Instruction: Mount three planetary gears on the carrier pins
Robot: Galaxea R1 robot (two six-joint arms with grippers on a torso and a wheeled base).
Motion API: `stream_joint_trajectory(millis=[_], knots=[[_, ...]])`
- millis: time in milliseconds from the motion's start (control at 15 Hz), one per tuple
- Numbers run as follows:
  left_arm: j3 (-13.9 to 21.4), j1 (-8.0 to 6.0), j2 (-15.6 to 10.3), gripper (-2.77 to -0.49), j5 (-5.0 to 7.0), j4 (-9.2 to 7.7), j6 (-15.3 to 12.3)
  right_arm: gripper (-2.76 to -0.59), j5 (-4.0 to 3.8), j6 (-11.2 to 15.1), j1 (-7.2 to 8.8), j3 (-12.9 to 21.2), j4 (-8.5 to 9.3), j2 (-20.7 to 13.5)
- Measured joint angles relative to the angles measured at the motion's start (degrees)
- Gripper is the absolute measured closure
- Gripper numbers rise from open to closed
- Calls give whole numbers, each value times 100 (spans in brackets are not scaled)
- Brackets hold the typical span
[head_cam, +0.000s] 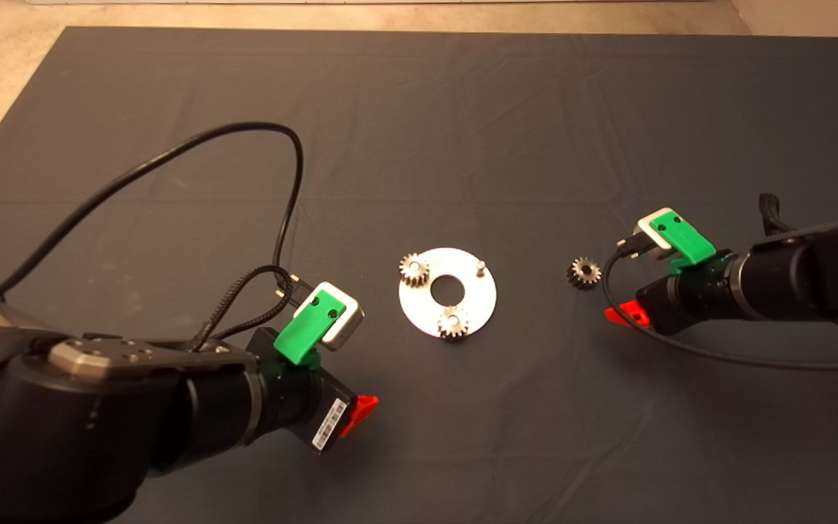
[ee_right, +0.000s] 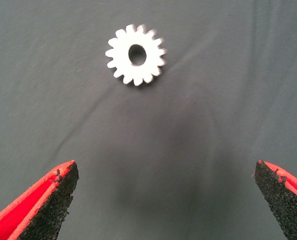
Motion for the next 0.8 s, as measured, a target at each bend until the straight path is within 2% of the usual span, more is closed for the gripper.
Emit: stream_joint_trajectory(millis=[67,133,200,267,533,600,733,800], knots=[[0,0,5,-222,-2,0,-2,-263,178,-2,-2,-81,2,-11],[0,0,7,-222,-4,0,0,-263,457,-2,-7,-182,2,-6],[0,0,7,-222,-4,0,-2,-263,702,-2,-33,-280,2,-5],[0,0,5,-222,-2,0,-4,-263,864,-4,-49,-371,3,3],[0,0,10,-222,-2,0,-45,-263,1203,-17,-49,-601,2,41],[0,0,10,-222,-3,0,-48,-263,1250,-22,-49,-626,0,41],[0,0,10,-222,-2,0,-80,-263,1248,-162,-51,-676,0,113],[0,0,11,-222,-2,0,-85,-263,1272,-270,-99,-690,-2,144]])
